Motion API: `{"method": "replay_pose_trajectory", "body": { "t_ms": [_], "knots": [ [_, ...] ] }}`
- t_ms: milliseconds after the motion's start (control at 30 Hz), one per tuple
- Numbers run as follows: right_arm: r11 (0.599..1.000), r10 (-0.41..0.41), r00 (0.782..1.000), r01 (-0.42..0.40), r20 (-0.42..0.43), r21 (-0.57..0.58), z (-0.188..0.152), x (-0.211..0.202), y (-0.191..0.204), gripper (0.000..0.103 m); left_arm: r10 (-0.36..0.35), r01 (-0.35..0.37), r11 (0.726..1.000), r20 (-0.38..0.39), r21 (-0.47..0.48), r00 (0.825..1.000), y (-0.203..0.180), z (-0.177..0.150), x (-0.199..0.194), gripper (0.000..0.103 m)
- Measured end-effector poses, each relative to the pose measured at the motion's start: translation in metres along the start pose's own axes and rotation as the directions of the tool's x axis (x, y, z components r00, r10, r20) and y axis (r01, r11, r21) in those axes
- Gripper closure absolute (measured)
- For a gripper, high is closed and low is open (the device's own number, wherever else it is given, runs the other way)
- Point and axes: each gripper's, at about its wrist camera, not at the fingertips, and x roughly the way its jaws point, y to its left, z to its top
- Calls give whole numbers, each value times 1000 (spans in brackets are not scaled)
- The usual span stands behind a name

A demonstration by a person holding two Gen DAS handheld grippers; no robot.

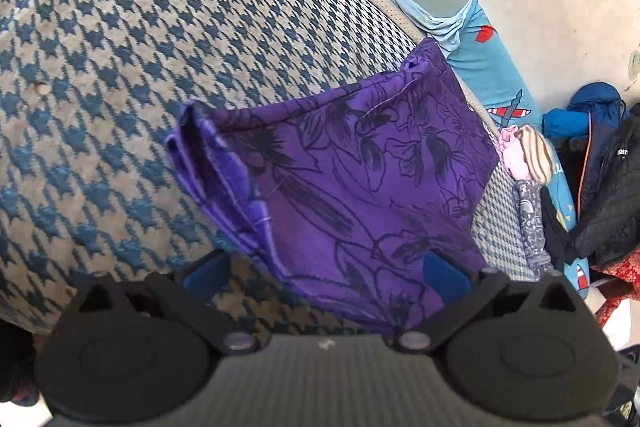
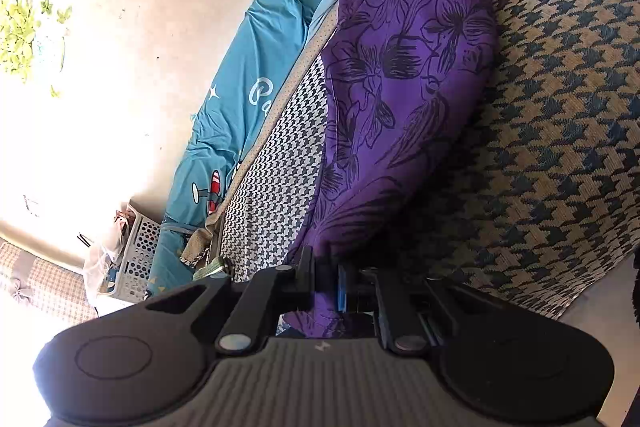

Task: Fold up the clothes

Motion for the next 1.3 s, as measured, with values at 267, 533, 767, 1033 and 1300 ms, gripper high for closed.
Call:
{"method": "replay_pose_trajectory", "body": {
  "t_ms": [267,533,767,1033,1300],
  "knots": [
    [1000,20,1000,-21,17,14,2,-7,0,91,-36,38,998,44,-54,998,-10,0,21,0],
    [1000,14,1000,-15,22,16,2,-7,-2,91,-69,82,986,88,-143,994,7,0,15,69],
    [997,-74,997,73,-20,-25,-6,7,-8,88,-14,24,994,92,-106,996,6,1,15,88],
    [979,-200,977,197,-73,-46,-16,24,-25,69,38,-30,997,106,-71,994,4,2,11,90],
    [976,-208,975,202,-81,-82,-27,36,-28,58,2,10,994,110,-111,994,15,2,11,85]
  ]
}}
